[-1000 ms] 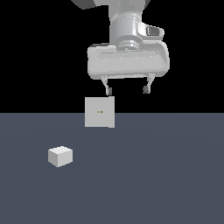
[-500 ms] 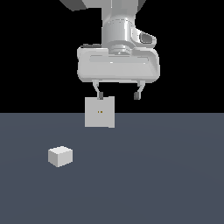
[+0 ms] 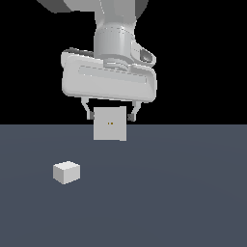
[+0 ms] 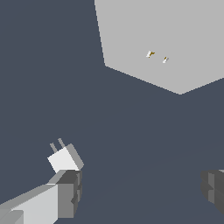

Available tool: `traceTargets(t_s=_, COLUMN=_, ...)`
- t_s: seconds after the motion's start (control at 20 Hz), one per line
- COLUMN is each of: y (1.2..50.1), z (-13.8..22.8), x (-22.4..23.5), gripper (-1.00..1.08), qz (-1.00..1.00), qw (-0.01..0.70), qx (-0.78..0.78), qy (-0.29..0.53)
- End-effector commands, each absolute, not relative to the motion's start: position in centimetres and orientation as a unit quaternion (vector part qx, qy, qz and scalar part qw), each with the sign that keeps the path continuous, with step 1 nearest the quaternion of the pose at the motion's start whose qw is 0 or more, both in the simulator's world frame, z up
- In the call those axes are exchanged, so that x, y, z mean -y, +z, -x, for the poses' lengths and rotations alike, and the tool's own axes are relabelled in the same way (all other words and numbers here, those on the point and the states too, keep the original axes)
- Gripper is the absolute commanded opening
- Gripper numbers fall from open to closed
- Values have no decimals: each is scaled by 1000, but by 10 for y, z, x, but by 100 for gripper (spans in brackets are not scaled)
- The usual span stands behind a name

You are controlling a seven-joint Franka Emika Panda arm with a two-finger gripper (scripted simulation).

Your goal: Plug the charger into the wall socket.

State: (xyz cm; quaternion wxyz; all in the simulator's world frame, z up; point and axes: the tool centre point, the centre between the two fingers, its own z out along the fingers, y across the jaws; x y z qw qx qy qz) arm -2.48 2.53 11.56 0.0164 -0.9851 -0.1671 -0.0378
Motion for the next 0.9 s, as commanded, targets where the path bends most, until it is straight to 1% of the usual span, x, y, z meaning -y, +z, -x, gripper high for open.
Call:
traceTargets(t_s=0.0, y=109, z=29, x=-36, gripper=100, qz=978, qw=21, qx=201, qy=-49)
traceTargets(t_s=0.85, y=73, z=63, x=-93, gripper=100, qz=914, qw=51, qx=388, qy=-109)
